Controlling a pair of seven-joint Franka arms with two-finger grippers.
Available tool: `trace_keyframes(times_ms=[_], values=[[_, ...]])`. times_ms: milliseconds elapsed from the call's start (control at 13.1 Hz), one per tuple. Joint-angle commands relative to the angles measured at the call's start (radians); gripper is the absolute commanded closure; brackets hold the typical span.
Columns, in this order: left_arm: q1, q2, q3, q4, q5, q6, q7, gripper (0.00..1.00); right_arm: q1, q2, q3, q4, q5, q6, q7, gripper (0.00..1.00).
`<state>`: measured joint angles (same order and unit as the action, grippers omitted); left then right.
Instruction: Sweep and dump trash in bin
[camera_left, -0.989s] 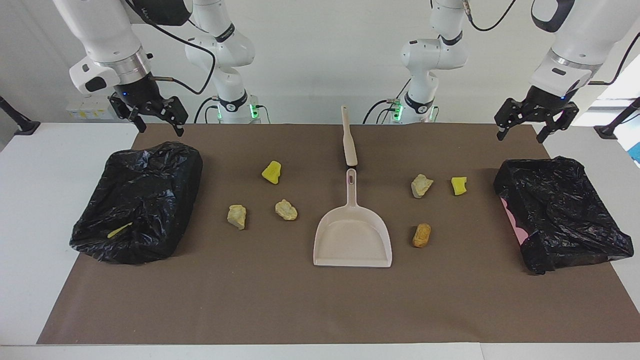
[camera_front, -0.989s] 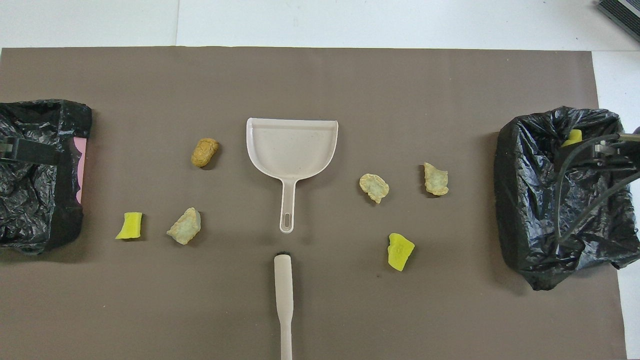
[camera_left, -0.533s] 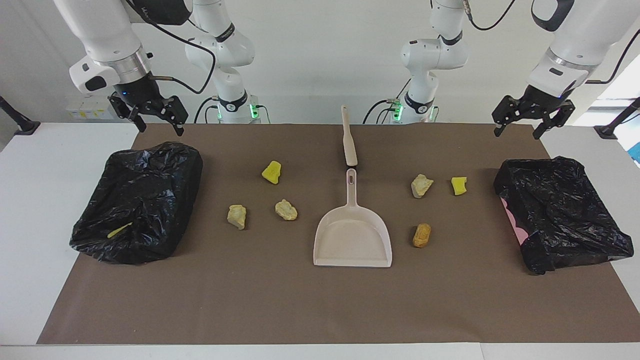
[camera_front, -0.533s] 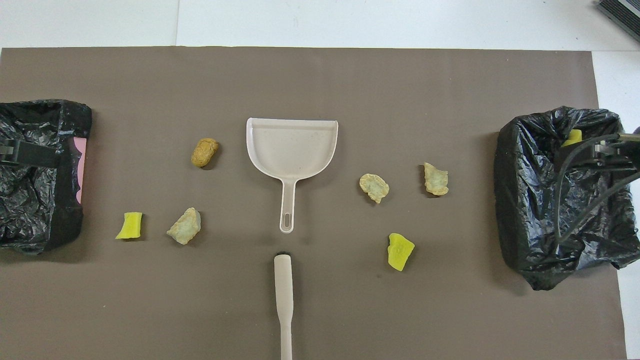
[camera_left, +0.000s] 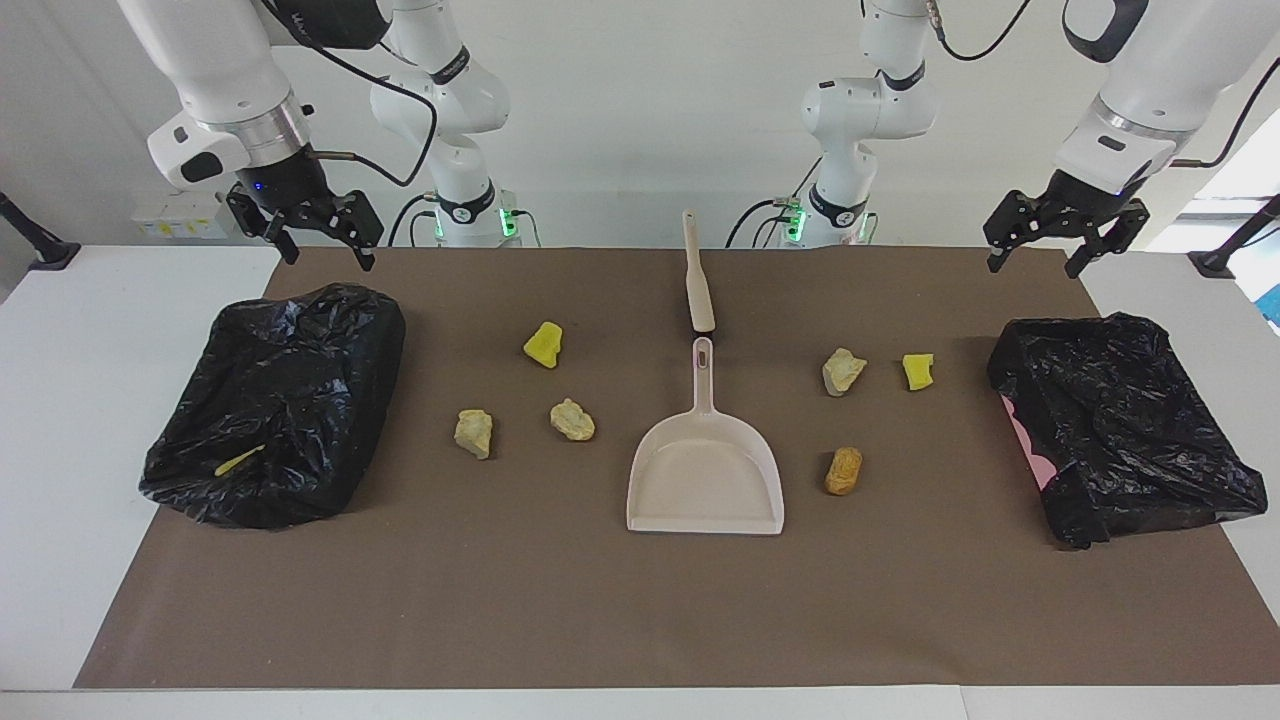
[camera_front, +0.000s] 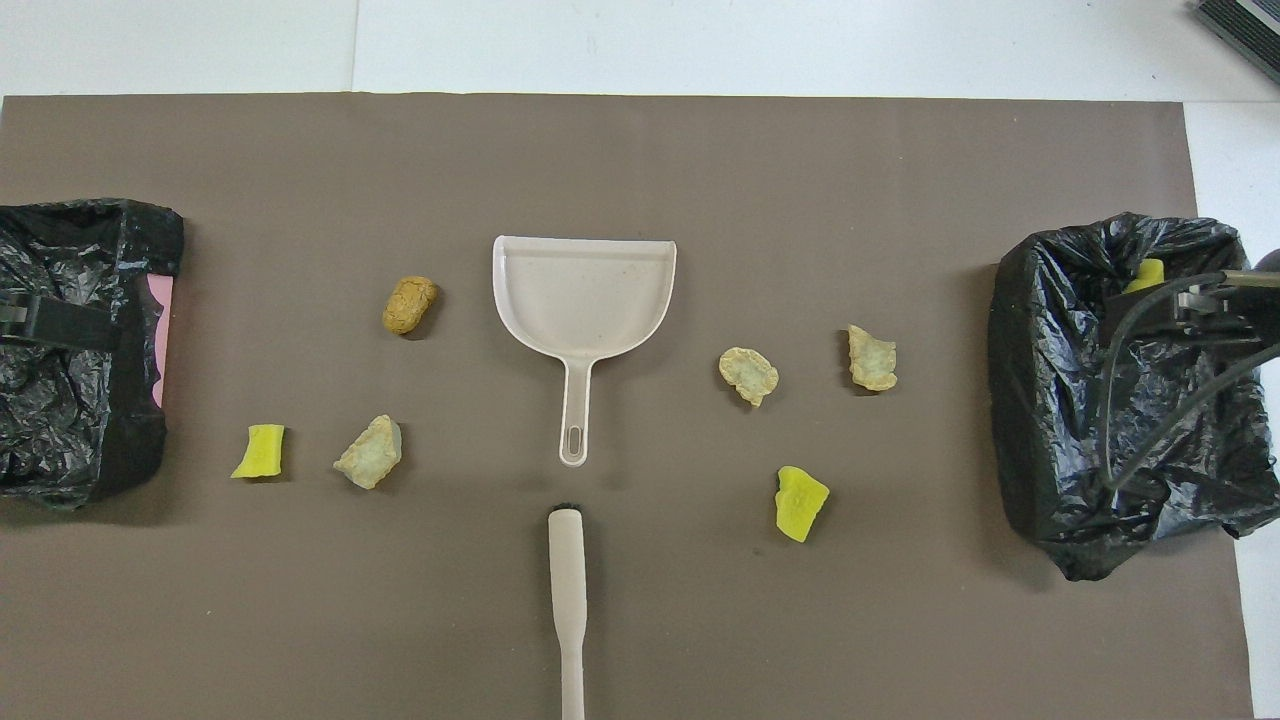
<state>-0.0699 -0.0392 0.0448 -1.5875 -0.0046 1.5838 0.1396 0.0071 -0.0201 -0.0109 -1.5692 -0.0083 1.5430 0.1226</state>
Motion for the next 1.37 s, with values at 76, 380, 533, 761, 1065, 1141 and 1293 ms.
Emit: trace_keyframes(times_ms=[76,380,533,761,1065,1141,1293], values=[[0.01,-0.014,-0.005,-0.005,-0.006,-0.016,0.011,0.0,-0.009,-0.017,0.003,-0.012,0.021,-0.008,-0.021,0.0],[0.009,-0.013,-0.005,-0.005,-0.006,-0.016,0.008,0.0,-0.021,-0.017,0.0,-0.012,0.013,-0.008,-0.02,0.0],[0.01,-0.013,-0.005,-0.005,-0.006,-0.012,0.008,0.0,-0.022,-0.017,-0.007,-0.012,0.008,-0.011,-0.021,0.0],[0.004,-0.011,-0.005,-0.003,-0.006,-0.011,0.012,0.0,-0.022,-0.02,-0.009,-0.017,0.001,-0.011,-0.023,0.0],[0.004,-0.011,-0.005,-0.005,-0.006,-0.011,0.012,0.0,-0.019,-0.006,-0.004,0.001,-0.002,-0.017,-0.032,0.0],[0.005,-0.013,-0.005,-0.005,-0.006,-0.011,0.012,0.0,-0.018,-0.001,-0.001,0.018,-0.009,-0.027,-0.035,0.0],[0.005,-0.011,-0.005,-0.005,-0.006,-0.011,0.011,0.0,-0.009,0.051,0.006,0.061,-0.013,-0.043,-0.035,0.0]])
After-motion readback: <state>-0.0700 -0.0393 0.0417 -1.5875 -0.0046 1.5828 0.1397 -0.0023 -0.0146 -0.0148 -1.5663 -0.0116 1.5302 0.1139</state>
